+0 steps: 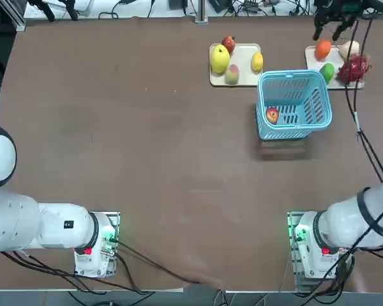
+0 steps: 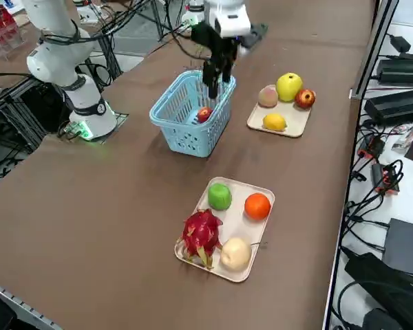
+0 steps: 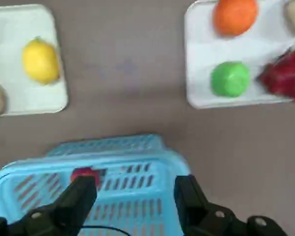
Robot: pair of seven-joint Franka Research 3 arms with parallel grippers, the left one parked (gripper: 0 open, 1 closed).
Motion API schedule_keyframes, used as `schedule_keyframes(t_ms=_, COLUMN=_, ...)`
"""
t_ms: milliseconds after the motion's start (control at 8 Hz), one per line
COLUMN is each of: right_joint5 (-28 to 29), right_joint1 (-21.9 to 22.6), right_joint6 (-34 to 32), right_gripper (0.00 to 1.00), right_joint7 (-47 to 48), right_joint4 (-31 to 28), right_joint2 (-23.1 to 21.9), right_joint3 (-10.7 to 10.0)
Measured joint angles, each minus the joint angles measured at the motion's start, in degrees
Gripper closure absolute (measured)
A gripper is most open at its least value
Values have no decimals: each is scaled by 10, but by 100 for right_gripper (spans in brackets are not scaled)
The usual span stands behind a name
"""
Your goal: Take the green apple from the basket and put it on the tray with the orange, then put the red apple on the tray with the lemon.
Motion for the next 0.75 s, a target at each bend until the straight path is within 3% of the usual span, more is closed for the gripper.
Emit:
schedule_keyframes(t_ms=500, right_joint5=32, right_joint1=96, right_joint6=133, right_gripper=3, right_joint7=112, right_joint4=-250, right_joint2=-155, right_joint3=1)
schedule_keyframes(t_ms=750, right_joint5=32, right_joint1=106, right_joint6=182, right_gripper=3, right_joint7=114, right_joint4=-329, right_joint2=-181, right_joint3=1)
